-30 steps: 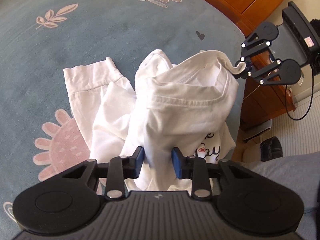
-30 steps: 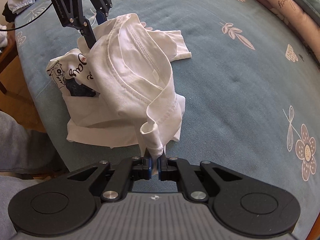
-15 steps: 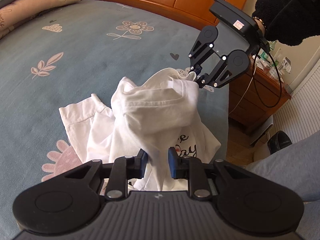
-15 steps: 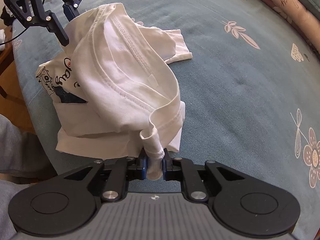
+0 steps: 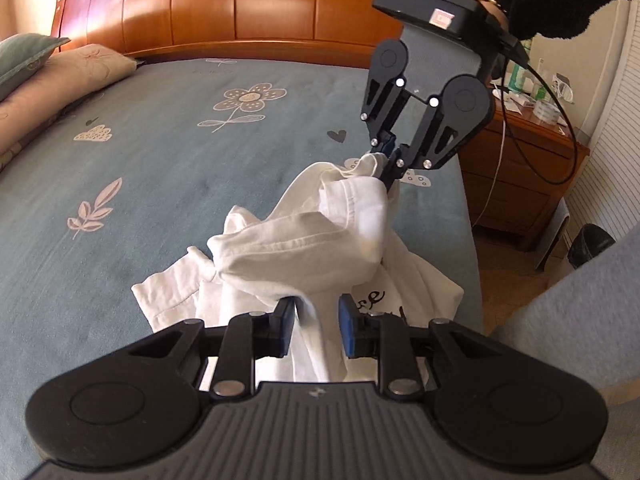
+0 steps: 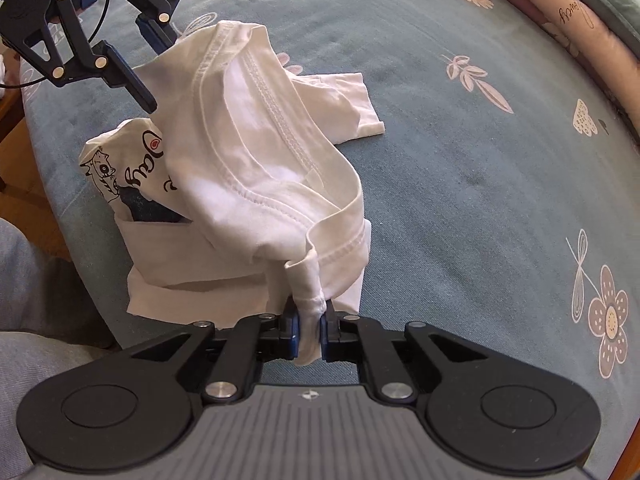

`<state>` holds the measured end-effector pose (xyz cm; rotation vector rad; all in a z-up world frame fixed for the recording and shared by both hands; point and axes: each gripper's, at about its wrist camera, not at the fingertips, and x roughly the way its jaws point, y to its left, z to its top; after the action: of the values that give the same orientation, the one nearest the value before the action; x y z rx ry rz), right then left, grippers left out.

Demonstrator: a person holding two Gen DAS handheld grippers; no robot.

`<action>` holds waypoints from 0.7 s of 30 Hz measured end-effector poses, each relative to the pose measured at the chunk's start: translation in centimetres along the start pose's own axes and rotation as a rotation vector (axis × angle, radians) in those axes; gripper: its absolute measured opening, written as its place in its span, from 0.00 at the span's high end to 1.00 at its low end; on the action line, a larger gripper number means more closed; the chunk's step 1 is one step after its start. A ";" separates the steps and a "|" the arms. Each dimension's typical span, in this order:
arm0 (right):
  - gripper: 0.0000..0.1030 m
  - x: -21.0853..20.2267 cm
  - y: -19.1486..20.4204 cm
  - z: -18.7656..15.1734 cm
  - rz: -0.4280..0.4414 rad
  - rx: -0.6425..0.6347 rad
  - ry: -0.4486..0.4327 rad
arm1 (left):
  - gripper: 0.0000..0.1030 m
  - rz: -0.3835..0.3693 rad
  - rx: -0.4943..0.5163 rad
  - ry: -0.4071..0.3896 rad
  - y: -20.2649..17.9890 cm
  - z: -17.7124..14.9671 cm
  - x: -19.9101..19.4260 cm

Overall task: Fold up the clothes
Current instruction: 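Lift the shirt with both grippers and pull them apart to unfold it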

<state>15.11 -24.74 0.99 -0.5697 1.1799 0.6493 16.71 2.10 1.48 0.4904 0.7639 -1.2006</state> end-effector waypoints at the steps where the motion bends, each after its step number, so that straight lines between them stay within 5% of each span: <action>1: 0.88 0.1 0.0 0.0 0.005 0.002 -0.003 | 0.78 -0.005 -0.029 0.004 0.4 -0.1 0.1; 7: 0.87 0.5 -1.4 0.0 0.099 0.116 -0.033 | 0.81 -0.059 -0.101 0.072 1.0 -1.1 1.0; 9: 0.88 0.4 -1.6 0.0 0.104 0.129 -0.032 | 0.99 -0.035 -0.128 0.077 1.2 -1.1 0.6; 21: 0.93 -2.5 -4.5 3.5 -0.026 0.073 -0.121 | 1.00 0.210 -0.256 0.081 5.0 1.4 -3.4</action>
<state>19.99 -25.79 4.67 -0.4774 1.0768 0.6077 21.28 4.87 4.66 0.3975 0.8986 -0.8783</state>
